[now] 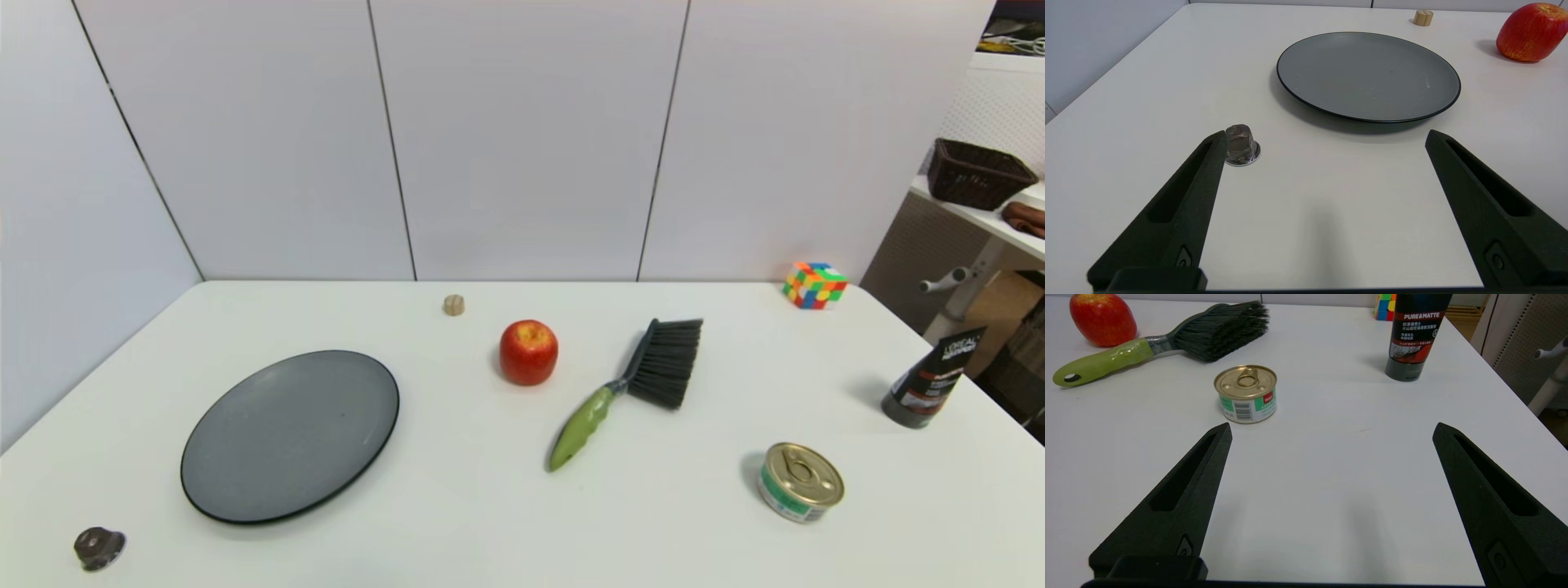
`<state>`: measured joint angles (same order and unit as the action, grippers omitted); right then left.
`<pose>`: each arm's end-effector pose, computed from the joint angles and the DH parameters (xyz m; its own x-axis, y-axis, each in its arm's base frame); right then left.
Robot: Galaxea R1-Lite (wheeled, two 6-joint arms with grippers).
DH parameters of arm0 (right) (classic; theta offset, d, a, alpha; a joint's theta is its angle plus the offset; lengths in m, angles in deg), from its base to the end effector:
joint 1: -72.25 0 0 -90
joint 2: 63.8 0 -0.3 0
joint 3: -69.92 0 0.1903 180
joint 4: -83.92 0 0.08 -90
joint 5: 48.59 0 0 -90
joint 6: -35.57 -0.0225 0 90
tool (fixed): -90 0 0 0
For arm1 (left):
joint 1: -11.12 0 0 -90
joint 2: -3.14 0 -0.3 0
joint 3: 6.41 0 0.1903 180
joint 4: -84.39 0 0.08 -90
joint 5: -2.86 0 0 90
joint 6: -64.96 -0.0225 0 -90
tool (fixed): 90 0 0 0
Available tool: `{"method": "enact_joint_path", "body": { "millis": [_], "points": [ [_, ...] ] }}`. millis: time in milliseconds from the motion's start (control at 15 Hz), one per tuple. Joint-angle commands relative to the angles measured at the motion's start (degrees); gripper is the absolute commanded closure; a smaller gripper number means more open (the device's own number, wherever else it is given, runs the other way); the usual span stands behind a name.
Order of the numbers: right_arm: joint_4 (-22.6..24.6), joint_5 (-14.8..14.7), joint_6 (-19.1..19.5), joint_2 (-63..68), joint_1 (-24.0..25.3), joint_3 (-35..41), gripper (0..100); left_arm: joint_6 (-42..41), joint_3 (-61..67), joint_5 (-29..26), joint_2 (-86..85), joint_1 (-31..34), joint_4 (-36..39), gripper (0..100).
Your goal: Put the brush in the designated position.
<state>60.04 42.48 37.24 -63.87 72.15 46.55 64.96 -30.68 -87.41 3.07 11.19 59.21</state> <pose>-0.0229 0.0005 0.0745 0.9998 0.0169 -0.0077 -0.0171 0.9994 -0.0290 -0.0241 -0.0001 0.0766 0.9999 -0.0035 -0.0147 0.0035 1.0000 -0.0001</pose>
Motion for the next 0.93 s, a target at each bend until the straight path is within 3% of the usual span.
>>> {"method": "enact_joint_path", "body": {
  "millis": [67,667,800,933],
  "points": [
    [0.0,0.1,0.1,0.1,0.0,0.1,0,0.0,0.0,0.0,0.1,0.0,0.0,0],
    [0.0,0.0,0.1,0.1,0.0,0.1,0,0.1,-0.1,0.1,1.5,0.1,-0.1,0],
    [0.0,0.1,0.1,0.1,0.0,0.1,0,1.1,-1.2,0.4,8.4,0.0,0.5,0],
    [0.0,0.1,0.1,0.1,0.0,0.1,0,1.1,-9.6,0.1,23.2,-0.5,5.9,0]
  ]
}}
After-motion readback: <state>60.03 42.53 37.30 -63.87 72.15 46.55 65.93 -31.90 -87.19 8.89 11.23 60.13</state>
